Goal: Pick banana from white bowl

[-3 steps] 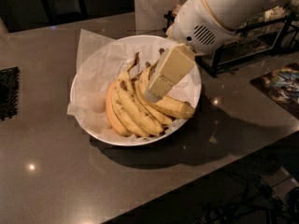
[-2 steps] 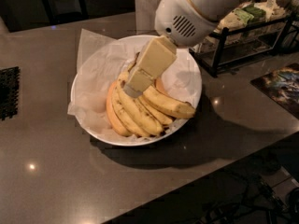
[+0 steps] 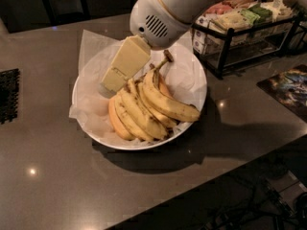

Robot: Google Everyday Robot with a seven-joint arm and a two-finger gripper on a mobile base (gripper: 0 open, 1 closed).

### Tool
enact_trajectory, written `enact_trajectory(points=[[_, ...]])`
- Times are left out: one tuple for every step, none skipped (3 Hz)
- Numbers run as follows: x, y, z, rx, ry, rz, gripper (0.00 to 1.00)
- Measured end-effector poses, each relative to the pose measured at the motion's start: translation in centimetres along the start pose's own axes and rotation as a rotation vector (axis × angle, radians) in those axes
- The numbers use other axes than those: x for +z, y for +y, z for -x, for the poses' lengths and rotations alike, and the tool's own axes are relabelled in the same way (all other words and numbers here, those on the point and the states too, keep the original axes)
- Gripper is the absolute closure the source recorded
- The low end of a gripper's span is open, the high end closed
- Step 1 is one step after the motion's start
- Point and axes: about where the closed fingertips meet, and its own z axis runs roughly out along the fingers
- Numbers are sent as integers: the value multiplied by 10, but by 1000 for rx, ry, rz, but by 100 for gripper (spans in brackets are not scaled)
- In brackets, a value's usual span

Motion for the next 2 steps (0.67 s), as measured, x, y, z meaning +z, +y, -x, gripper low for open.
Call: enact_trajectory(points=[[0, 6, 5, 2, -17, 22, 0], [8, 10, 0, 21, -13, 18, 0]])
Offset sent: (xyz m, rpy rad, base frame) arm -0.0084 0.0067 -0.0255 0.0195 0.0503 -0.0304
